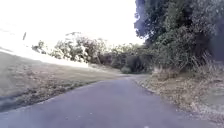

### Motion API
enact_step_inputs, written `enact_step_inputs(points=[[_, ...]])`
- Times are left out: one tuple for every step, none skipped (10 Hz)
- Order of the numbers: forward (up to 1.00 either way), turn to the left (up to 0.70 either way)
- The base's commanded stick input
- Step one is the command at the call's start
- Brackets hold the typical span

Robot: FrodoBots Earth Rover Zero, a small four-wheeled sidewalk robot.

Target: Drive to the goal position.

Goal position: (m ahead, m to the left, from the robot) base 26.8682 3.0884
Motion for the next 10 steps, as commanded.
enact_step_inputs(points=[[1.0,0.0],[1.0,0.0],[1.0,0.0],[1.0,0.0],[1.0,0.0],[1.0,0.0],[1.0,-0.03],[1.0,-0.16],[1.0,-0.3],[1.0,-0.4]])
